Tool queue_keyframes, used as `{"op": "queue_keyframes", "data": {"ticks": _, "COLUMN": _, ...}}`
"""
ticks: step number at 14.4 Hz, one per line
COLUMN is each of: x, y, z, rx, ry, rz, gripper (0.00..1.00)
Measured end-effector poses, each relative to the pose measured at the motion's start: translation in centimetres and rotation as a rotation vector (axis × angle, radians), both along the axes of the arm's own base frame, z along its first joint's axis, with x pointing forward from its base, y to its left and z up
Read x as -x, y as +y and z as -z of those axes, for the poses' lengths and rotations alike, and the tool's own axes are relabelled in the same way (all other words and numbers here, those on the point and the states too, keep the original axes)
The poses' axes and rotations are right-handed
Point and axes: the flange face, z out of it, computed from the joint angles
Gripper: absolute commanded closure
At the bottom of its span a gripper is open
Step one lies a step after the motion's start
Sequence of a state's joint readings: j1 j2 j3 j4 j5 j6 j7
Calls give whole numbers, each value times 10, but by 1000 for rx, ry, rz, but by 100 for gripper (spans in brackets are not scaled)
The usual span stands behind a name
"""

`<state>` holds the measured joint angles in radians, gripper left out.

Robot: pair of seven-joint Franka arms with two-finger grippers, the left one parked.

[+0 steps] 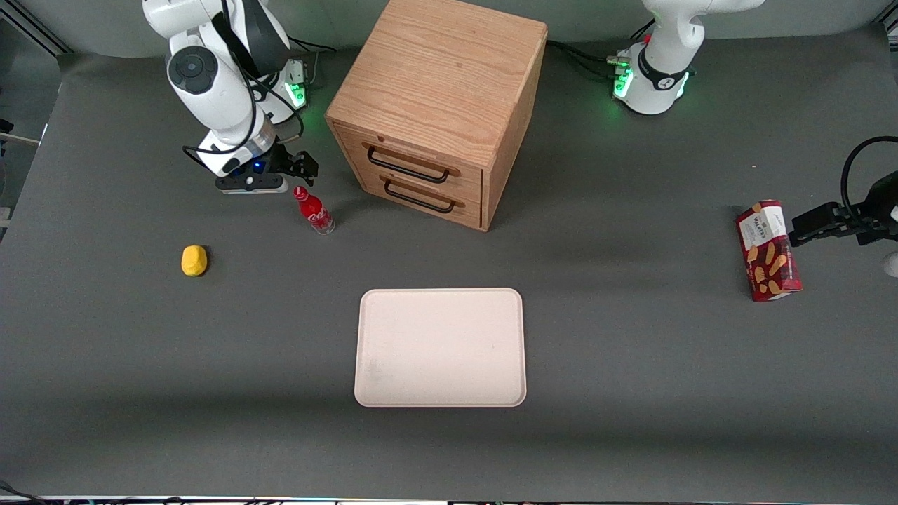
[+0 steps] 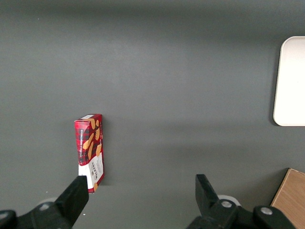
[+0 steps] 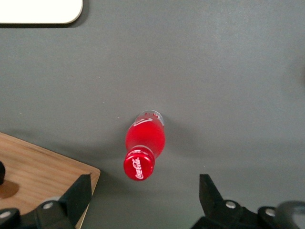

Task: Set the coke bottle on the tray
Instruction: 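Move the open right gripper down over the red Coca-Cola bottle, then close the right gripper around the bottle's neck and cap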

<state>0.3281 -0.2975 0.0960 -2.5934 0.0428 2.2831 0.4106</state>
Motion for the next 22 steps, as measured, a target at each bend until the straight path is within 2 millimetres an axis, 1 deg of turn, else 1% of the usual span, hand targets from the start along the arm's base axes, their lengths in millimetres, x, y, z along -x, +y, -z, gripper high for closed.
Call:
{"op": "queue_keyframes", "data": {"ticks": 7, "x": -4, "y": 1, "z": 26, "rx": -8, "ry": -11, "rz": 3, "gripper": 0}}
{"op": "queue_keyframes", "data": {"ticks": 14, "x": -10, "y": 3, "z": 47, "rx": -14, "ry": -16, "rz": 4, "gripper": 0}}
{"op": "queue_keyframes", "data": {"ticks": 18, "x": -10, "y": 3, "z": 50, "rx": -13, "ry": -12, "rz": 4, "gripper": 12}}
{"op": "queue_keyframes", "data": {"ticks": 20, "x": -10, "y": 3, "z": 50, "rx": -13, "ry": -12, "rz": 4, "gripper": 12}}
{"op": "queue_keyframes", "data": {"ticks": 22, "x": -10, "y": 3, "z": 51, "rx": -13, "ry": -11, "rz": 4, "gripper": 18}}
